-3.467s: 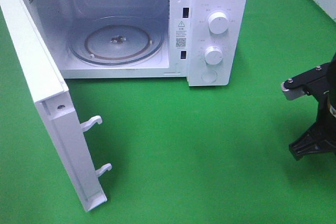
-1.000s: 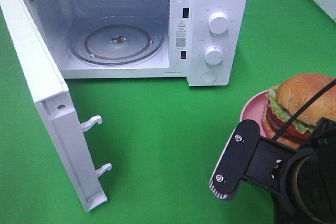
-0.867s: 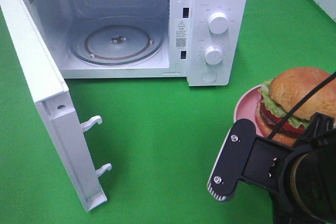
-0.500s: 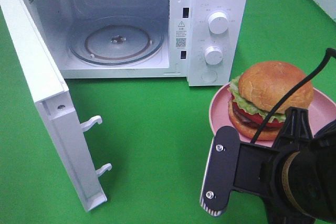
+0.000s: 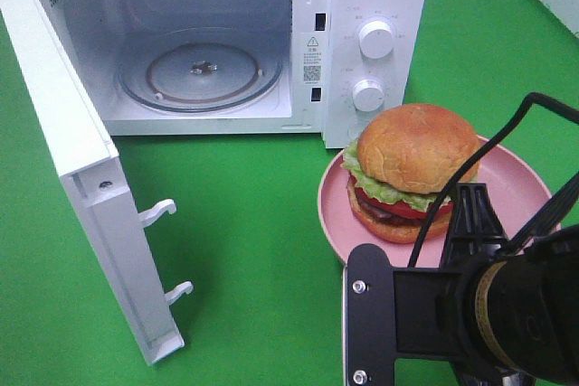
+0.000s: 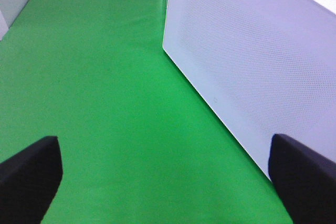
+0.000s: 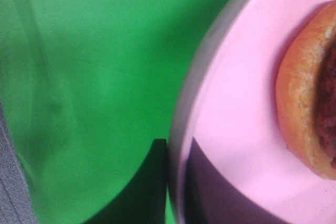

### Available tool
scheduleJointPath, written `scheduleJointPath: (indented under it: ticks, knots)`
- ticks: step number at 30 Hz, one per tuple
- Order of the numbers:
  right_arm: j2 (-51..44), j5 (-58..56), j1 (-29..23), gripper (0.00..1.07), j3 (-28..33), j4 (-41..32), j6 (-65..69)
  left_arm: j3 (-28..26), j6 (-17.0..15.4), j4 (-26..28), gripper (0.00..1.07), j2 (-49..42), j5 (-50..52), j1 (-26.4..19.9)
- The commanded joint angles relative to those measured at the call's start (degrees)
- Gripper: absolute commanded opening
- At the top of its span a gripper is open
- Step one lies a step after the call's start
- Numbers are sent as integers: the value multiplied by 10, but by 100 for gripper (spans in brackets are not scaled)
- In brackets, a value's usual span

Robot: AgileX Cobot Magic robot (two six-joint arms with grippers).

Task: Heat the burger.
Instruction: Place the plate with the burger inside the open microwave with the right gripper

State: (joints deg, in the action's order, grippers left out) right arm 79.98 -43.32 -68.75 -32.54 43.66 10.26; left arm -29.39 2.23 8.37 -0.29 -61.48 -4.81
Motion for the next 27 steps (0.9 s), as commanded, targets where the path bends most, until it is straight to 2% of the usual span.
scheduleJointPath:
  ticks: [1,17,21,27]
  knots:
    - [-6,13,-2,0,0,30,-36,-1,1,1,100,-9,4,-1]
    - [-6,115,5,0,0,29,-116,-1,1,1,100,-9,4,-1]
    - [-6,147,54,0,0,26,-170,-1,1,1,100,-9,4,-1]
    - [-6,184,92,0,0,12,-244,-1,1,1,100,-9,4,-1]
